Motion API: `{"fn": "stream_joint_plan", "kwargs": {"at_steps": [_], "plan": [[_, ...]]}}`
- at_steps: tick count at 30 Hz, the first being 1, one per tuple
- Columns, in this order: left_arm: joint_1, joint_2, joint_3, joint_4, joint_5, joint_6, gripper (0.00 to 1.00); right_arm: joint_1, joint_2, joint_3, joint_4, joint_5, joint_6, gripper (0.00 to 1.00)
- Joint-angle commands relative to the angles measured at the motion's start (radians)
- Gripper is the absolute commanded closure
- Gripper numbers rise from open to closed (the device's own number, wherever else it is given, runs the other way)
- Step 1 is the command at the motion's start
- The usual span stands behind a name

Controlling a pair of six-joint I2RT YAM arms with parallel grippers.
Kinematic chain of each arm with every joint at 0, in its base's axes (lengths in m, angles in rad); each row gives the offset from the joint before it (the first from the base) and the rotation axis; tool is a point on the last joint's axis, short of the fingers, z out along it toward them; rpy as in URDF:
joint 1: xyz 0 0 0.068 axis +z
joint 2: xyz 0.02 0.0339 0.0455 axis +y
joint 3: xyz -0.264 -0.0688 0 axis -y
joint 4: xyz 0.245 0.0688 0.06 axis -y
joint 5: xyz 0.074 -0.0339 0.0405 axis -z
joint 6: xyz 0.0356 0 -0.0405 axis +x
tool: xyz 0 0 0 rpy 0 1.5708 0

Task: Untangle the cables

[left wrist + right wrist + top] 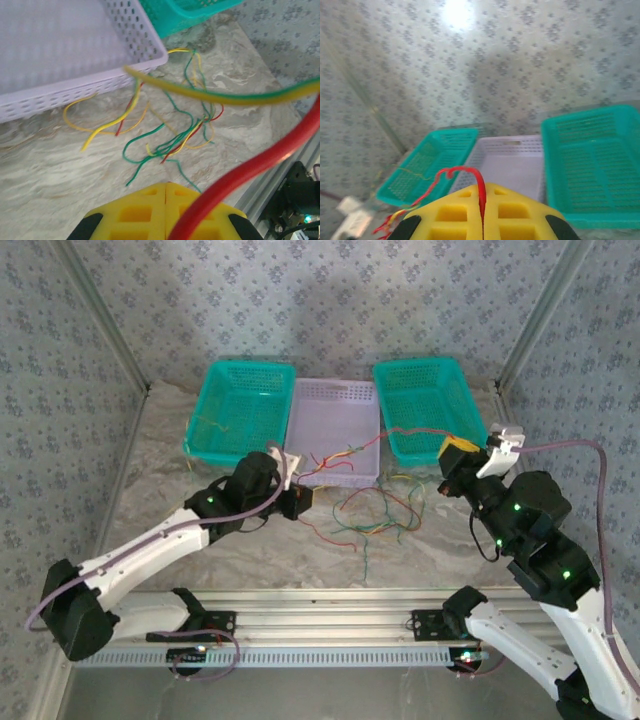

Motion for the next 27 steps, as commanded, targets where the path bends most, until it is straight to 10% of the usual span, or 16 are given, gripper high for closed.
{"fn": "stream_joint_plan", "kwargs": {"at_steps": [1, 19, 27], "plan": [[0.021, -0.053, 0.018, -0.158, -0.036, 0.038, 1.0, -0.009, -0.011, 0.029, -0.013, 0.166, -0.025, 1.0], [0.024, -0.073, 0.192, -0.446, 0.088, 0.134, 1.0, -0.031, 0.095, 0.068, -0.013, 0.261, -0.042, 1.0], [0.014, -0.078, 0.251, -0.398, 0.348, 0.126, 1.0, -0.032, 0.23, 0.046, 0.025, 0.141, 0.001, 1.0]]}}
